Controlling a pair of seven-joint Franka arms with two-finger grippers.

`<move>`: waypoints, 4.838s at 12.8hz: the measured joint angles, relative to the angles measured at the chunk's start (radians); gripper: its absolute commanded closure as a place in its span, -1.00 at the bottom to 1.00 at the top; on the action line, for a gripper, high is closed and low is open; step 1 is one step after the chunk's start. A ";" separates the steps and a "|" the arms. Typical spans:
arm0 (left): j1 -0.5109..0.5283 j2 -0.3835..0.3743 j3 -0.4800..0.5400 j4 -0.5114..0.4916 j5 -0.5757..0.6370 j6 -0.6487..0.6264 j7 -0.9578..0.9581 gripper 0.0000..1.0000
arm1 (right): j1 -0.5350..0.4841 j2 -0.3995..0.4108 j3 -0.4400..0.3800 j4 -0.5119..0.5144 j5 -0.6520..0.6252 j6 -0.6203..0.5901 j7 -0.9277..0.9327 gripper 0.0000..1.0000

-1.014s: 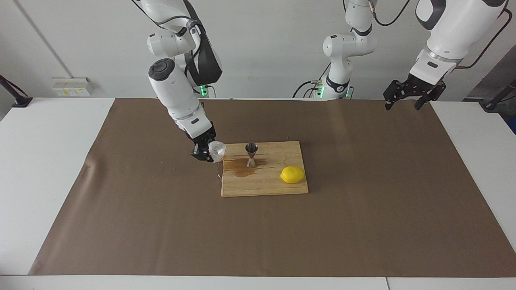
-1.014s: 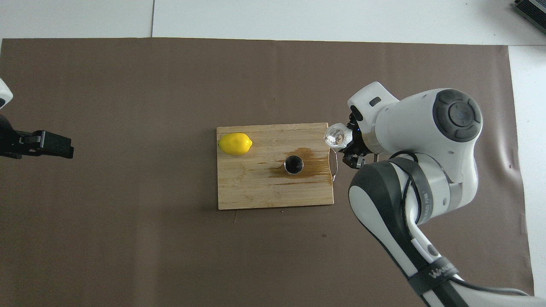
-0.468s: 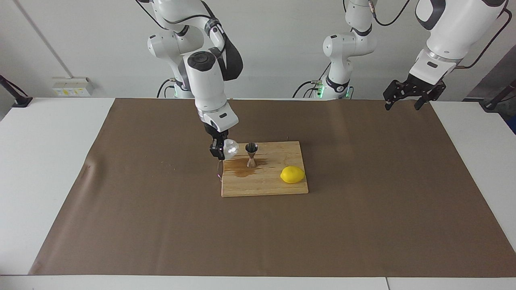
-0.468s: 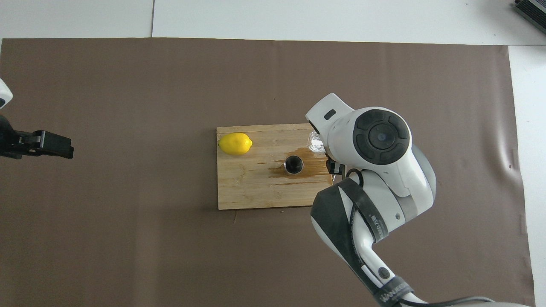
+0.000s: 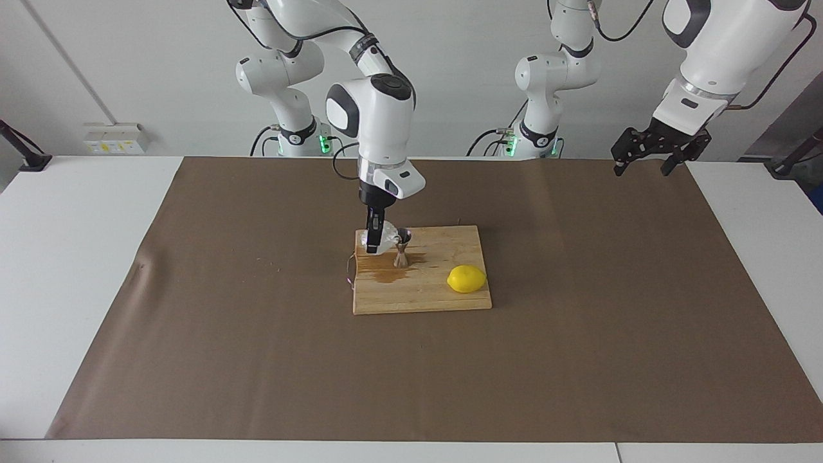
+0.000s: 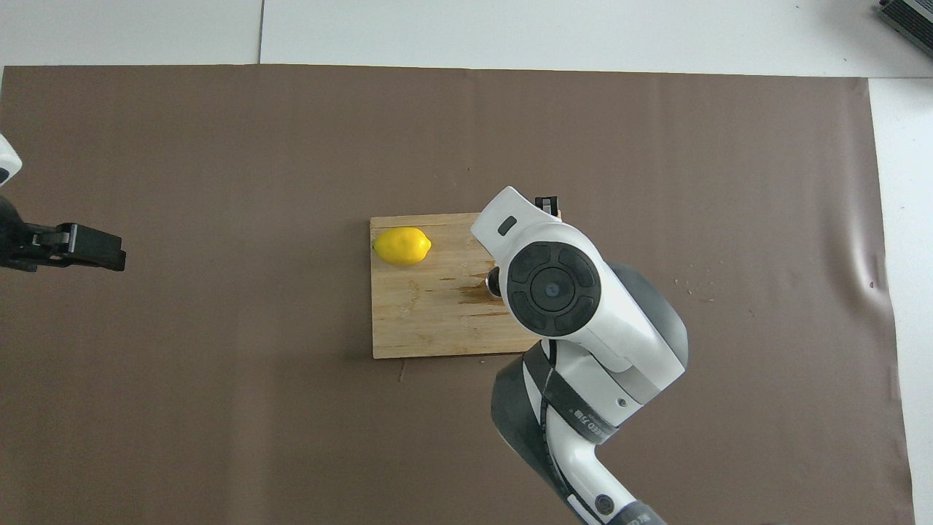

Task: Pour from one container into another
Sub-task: 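Lift the clear glass with the right gripper and carry it over the jigger, then tilt the clear glass with the right gripper to pour into the jigger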

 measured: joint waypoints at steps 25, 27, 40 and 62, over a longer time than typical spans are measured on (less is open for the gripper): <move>0.000 0.000 0.000 0.000 0.000 0.000 -0.001 -1.00 | 0.102 -0.033 0.001 -0.040 -0.174 -0.136 -0.001 1.00; 0.000 0.000 0.000 0.000 0.000 0.000 -0.001 -1.00 | 0.104 -0.033 0.001 -0.040 -0.191 -0.137 -0.001 1.00; 0.000 0.000 0.000 0.000 0.000 0.000 -0.001 -1.00 | 0.119 -0.031 0.002 -0.040 -0.249 -0.151 0.022 1.00; 0.000 0.000 0.000 0.000 0.000 0.000 -0.001 -1.00 | 0.062 -0.020 -0.002 -0.009 -0.039 -0.110 0.166 1.00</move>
